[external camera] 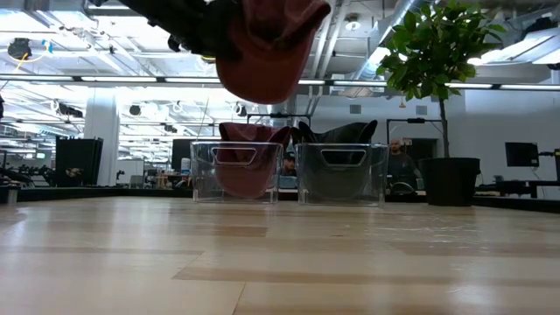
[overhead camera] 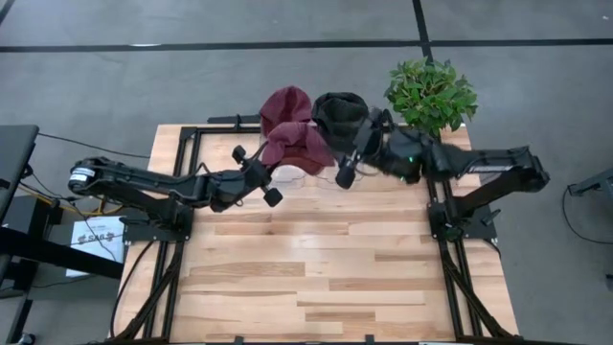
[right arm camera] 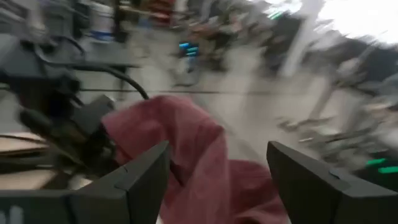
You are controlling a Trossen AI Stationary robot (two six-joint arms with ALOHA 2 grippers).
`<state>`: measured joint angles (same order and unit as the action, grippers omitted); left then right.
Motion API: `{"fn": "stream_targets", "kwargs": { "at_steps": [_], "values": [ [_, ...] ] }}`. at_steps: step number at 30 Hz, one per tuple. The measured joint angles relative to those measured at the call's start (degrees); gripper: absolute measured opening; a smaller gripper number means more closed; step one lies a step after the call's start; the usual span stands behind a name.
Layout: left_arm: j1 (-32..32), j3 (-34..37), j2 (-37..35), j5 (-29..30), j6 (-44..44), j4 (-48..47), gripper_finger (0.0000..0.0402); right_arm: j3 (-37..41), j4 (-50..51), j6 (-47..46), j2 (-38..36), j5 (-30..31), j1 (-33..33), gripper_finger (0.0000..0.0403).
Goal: Pick & Place hat
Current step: Put the red cap into the left transparent bin
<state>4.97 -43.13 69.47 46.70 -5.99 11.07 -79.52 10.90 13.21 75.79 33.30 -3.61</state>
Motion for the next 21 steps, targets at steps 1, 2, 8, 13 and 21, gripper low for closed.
{"fn": "stream_targets", "kwargs": {
  "at_steps": [1,2,8,13,21],
  "values": [
    [0.46,0.00,0.00,0.00,0.27,0.08,0.0012,-2.08,2.90,-2.47,0.37,-3.50,1.28,0.0260],
    [0.86,0.00,0.01,-0.02,0.37,0.11,0.0012,-3.78,6.30,-4.43,0.49,-6.56,2.39,0.0260],
    [2.75,0.00,0.00,-0.03,2.33,0.35,0.0012,-11.49,15.74,-9.85,4.26,-14.31,7.81,0.0260],
    [3.44,0.00,0.42,-0.19,2.43,0.45,0.0012,-16.78,21.84,-10.18,9.62,-17.96,9.86,0.0260],
    [3.33,-0.02,1.26,-0.22,2.43,0.48,0.0013,-22.62,23.51,-8.23,16.05,-18.48,10.09,0.0260]
  ]
}}
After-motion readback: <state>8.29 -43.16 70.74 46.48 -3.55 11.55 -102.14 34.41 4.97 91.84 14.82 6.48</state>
